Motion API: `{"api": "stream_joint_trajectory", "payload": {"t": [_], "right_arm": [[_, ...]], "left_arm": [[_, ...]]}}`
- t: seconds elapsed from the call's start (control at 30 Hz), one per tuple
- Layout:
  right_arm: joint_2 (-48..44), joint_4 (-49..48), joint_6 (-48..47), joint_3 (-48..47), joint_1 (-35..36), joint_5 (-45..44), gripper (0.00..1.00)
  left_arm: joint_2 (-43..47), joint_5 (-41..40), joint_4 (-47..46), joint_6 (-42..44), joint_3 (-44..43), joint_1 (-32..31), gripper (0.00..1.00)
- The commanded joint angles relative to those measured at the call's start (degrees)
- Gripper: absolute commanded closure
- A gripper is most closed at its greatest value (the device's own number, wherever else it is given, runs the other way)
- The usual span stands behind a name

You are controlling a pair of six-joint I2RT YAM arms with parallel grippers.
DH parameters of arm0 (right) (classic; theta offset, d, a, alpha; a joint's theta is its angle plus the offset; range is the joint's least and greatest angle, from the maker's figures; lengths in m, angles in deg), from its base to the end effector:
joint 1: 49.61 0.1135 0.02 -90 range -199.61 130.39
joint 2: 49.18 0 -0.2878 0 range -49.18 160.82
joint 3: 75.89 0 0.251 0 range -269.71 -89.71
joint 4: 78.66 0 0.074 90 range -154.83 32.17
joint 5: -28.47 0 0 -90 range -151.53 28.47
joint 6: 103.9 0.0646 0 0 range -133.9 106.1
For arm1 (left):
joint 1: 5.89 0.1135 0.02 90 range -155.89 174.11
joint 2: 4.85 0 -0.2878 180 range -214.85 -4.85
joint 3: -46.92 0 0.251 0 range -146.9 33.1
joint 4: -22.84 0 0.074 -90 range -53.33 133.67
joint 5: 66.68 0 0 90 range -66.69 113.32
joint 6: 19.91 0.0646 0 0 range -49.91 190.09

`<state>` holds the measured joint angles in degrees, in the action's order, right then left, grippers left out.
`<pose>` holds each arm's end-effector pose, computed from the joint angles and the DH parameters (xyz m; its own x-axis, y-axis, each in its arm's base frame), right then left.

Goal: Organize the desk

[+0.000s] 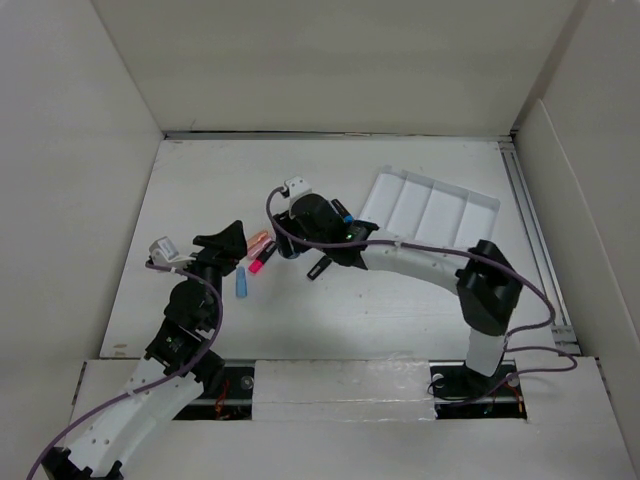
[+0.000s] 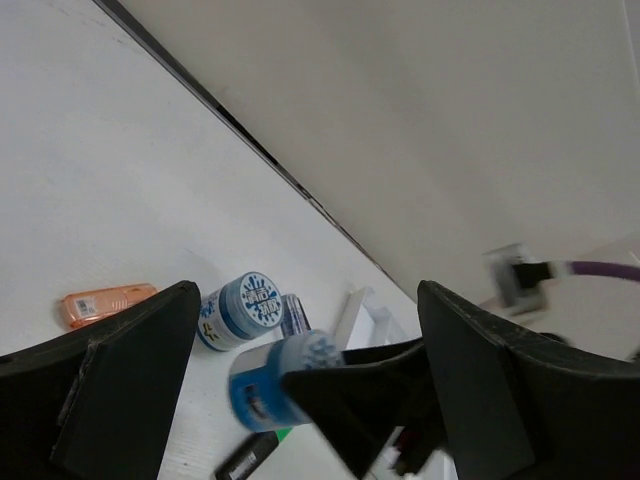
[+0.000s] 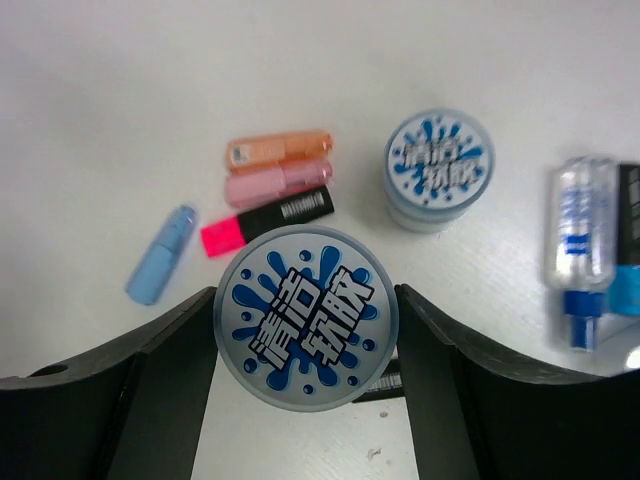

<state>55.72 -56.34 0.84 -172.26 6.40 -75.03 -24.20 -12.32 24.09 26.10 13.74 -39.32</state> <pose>0.2695 0.3727 0.2842 -0.4539 -0.2306 -0.8607 -0.5984 0.7946 0.1027 0.1172 -0.0323 0.2964 0.1495 -0.7750 -0.6140 0.1069 0.6300 -0.7692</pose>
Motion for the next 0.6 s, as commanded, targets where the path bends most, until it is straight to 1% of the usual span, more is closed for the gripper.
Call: {"api": "stream_joint_trajectory", "payload": {"t": [0.0,0.03,0.1,0.13,0.2,0.23,0.33,0.37,0.43,0.5,0.57], "right_arm": [[-9.17,-6.11,-0.42,1.14,-5.78,0.3,0.58],[-9.19,-6.12,-0.42,1.16,-5.82,0.31,0.58],[-10.85,-5.86,-0.24,2.65,-9.23,0.66,0.58],[-11.47,-6.03,0.02,3.17,-12.99,0.58,0.58],[-12.18,-7.08,0.9,4.67,-16.79,0.75,0.58],[-12.09,-7.52,1.16,4.93,-20.55,0.75,0.58],[-9.81,-7.88,1.86,4.06,-25.76,0.84,0.58],[-9.02,-7.79,2.39,3.62,-28.73,1.28,0.58],[-7.62,-7.7,3.1,2.92,-31.21,2.51,0.58],[-7.52,-7.79,4.15,3.35,-34.03,1.64,0.59],[-7.96,-7.88,4.94,4.93,-35.87,1.11,0.59]], "left_arm": [[-0.59,1.27,-3.25,0.75,-0.24,-0.32,0.14],[-0.6,1.27,-2.63,0.66,-0.25,-0.32,0.14],[-0.95,1.89,-1.84,0.57,-1.21,-0.32,0.14],[-0.95,2.32,-2.88,0.74,-0.95,-0.32,0.14],[-1.12,2.59,-3.77,1.01,-0.16,-0.32,0.14],[-1.21,2.5,-3.33,0.92,-0.33,-0.32,0.14],[-1.21,3.64,-4.29,1.18,-0.42,-0.32,0.14],[-1.3,3.73,-4.73,1.36,0.1,-0.32,0.14],[-1.56,3.3,-3.26,1.1,-0.5,-0.32,0.14],[-1.3,3.47,-2.37,1.01,-1.21,-0.32,0.14],[-1.04,3.73,-4.2,1.45,-0.08,-0.32,0.14]]}}
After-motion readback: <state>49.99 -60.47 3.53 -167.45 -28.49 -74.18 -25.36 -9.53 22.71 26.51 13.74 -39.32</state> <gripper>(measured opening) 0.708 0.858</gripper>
